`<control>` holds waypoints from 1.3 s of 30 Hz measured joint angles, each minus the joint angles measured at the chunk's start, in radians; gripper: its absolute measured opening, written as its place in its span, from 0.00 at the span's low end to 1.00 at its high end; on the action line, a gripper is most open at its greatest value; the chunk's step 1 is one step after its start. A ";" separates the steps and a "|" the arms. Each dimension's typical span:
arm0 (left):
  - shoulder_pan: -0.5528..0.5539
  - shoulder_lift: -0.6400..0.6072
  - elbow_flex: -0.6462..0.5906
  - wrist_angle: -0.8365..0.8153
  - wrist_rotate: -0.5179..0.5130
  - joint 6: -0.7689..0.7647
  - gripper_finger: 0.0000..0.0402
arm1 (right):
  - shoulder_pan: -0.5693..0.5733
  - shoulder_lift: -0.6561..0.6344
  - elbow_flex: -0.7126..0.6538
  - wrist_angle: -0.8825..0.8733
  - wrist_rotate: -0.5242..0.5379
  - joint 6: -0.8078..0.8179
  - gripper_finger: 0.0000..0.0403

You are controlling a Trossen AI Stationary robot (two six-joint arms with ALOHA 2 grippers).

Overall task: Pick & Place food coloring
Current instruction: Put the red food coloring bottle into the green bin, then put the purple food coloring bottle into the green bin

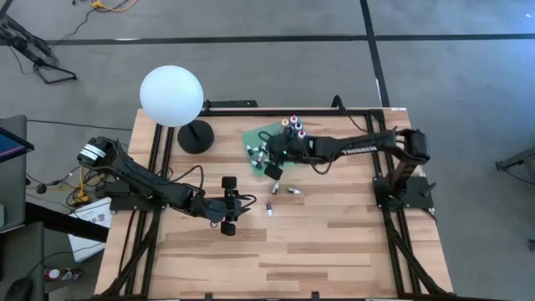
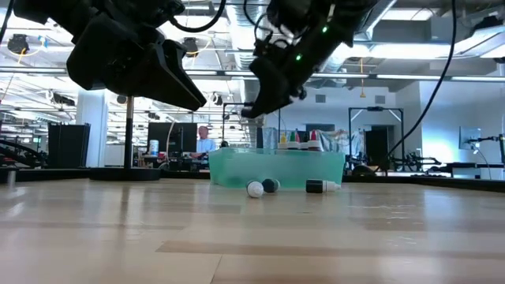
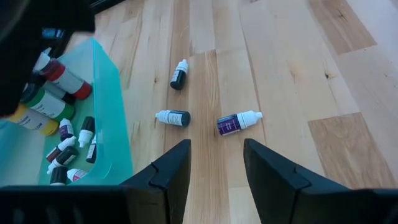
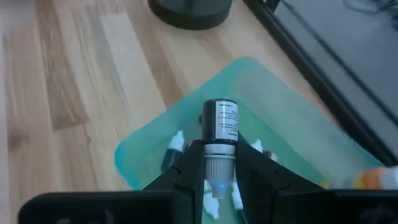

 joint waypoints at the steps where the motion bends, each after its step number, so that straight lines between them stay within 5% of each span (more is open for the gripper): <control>1: 0.000 0.000 0.000 0.000 0.000 0.001 0.35 | -0.014 0.011 0.000 0.014 -0.021 0.000 0.17; 17: 0.000 0.000 0.000 0.000 -0.001 0.001 0.35 | -0.081 0.082 0.000 0.060 -0.063 0.045 0.25; 27: 0.000 0.000 0.000 0.000 0.006 0.000 0.35 | -0.048 0.055 -0.002 0.049 -0.058 -0.008 0.39; 39: 0.000 0.000 0.000 -0.008 0.007 0.026 0.35 | 0.174 -0.177 -0.006 -0.249 0.209 -0.072 0.40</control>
